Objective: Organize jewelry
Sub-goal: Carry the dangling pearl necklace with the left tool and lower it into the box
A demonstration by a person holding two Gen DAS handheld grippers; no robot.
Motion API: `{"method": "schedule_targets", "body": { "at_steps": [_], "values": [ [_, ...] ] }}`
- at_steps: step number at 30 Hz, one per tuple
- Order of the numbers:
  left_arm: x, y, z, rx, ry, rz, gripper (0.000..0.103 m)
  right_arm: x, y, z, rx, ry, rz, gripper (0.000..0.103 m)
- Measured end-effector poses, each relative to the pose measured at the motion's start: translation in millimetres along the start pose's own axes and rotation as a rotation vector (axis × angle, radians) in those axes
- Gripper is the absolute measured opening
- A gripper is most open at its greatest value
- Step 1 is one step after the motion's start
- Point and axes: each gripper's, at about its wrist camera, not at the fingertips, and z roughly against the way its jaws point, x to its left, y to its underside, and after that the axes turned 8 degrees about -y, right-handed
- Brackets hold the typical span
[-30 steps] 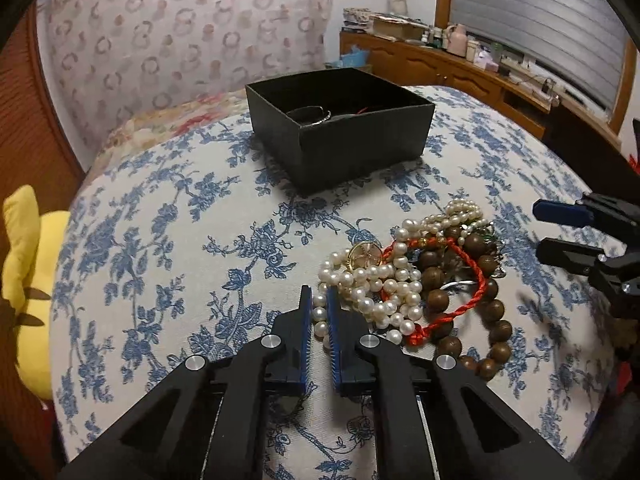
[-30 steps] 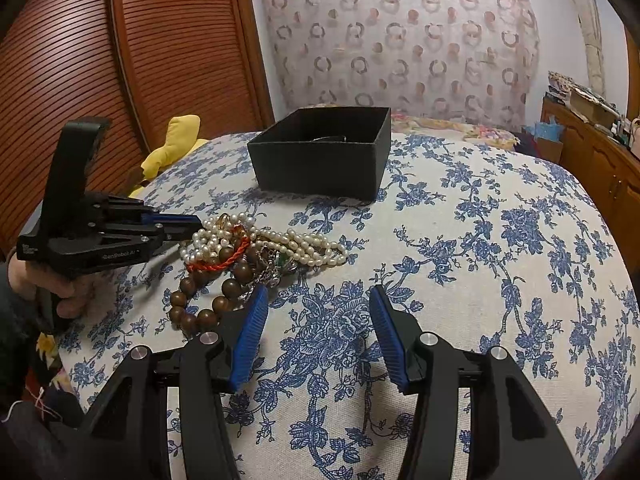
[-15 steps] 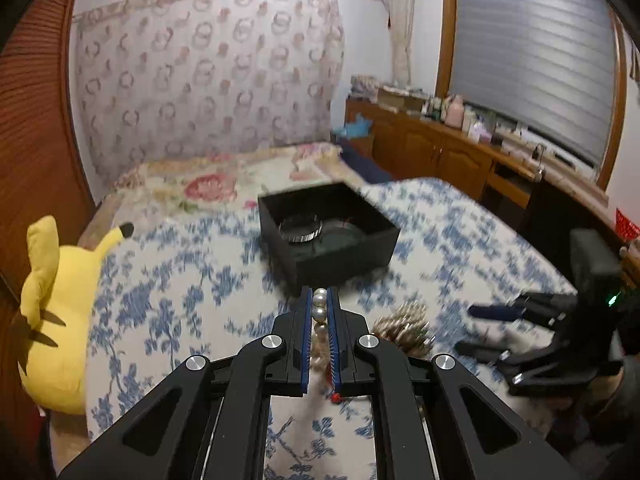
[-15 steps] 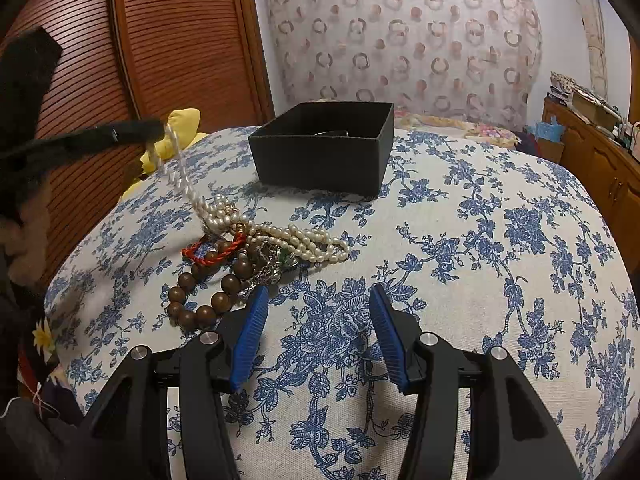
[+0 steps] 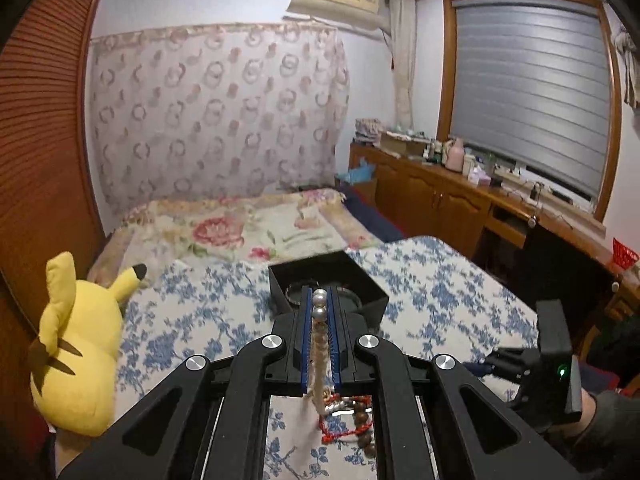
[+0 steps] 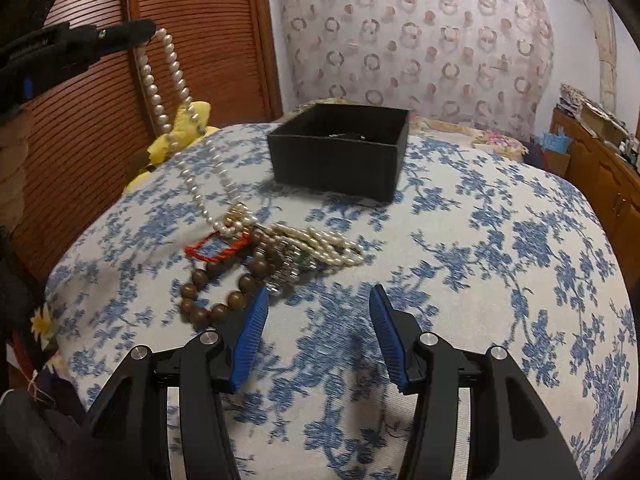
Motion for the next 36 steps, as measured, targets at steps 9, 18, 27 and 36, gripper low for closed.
{"method": "schedule_targets", "body": {
  "at_steps": [9,18,27,36],
  "values": [
    [17,-18,26,-0.068,-0.030,0.025,0.006,24,-27,-9,-0.002,-0.061,0.053,0.045],
    [32,-34,38,-0.102,-0.070,0.027,0.006,42,-45,-45,0.061,-0.107,0.101,0.037],
    [48,-23,33,-0.084,-0.083,0.057,0.006,55,-65,-68,0.098,-0.167,0.128,0.036],
    [61,-16,33,-0.071,-0.094,0.081,0.006,86,-73,-108,0.187,-0.193,0.202,0.036]
  ]
}}
